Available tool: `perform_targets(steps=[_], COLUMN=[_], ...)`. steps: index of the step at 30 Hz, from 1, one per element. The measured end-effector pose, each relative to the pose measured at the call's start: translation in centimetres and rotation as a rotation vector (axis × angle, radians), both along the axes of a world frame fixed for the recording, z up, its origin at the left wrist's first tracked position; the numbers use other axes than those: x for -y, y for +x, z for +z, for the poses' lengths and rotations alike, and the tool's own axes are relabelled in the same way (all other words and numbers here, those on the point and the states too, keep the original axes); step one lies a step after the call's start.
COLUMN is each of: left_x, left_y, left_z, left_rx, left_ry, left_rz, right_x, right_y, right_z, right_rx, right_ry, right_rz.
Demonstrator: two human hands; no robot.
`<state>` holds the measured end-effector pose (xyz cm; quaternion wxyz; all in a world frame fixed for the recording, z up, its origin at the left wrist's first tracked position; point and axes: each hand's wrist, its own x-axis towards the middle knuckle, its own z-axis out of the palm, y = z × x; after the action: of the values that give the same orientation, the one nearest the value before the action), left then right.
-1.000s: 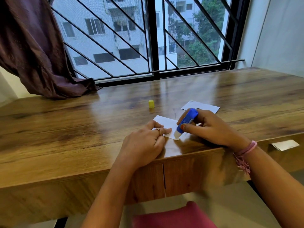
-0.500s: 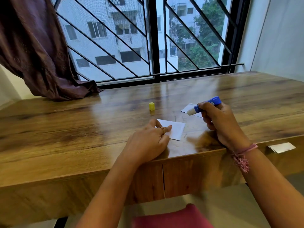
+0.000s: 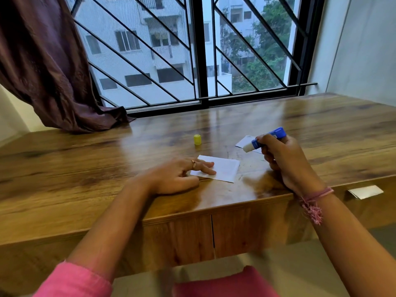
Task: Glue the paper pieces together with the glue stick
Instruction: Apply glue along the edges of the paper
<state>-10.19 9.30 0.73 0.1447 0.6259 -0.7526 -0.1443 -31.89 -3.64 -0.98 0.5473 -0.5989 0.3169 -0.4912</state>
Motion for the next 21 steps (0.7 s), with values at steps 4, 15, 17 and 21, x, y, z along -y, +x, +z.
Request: perform_targets(steps=[4, 15, 17, 21], left_x=[0.1, -0.2, 0.3, 1.0], left_y=[-0.3, -5.6, -5.6, -4.1], left_z=[-0.4, 0.7, 1.1, 2.1], left_rx=[0.027, 0.3, 0.286, 0.159], left_ry=[-0.019, 0.077, 0.097, 0.025], left_rz=[0.03, 0.242, 0.264, 0.245], right_x=[0.0, -0.1, -0.1, 0.0], right_y=[0.0, 0.0, 0.1, 0.1], right_z=[0.0, 0.0, -0.1, -0.1], right_rx=[-0.007, -0.031, -0.04, -0.063], right_ry=[0.0, 0.0, -0.003, -0.009], right_rz=[0.005, -0.003, -0.004, 0.006])
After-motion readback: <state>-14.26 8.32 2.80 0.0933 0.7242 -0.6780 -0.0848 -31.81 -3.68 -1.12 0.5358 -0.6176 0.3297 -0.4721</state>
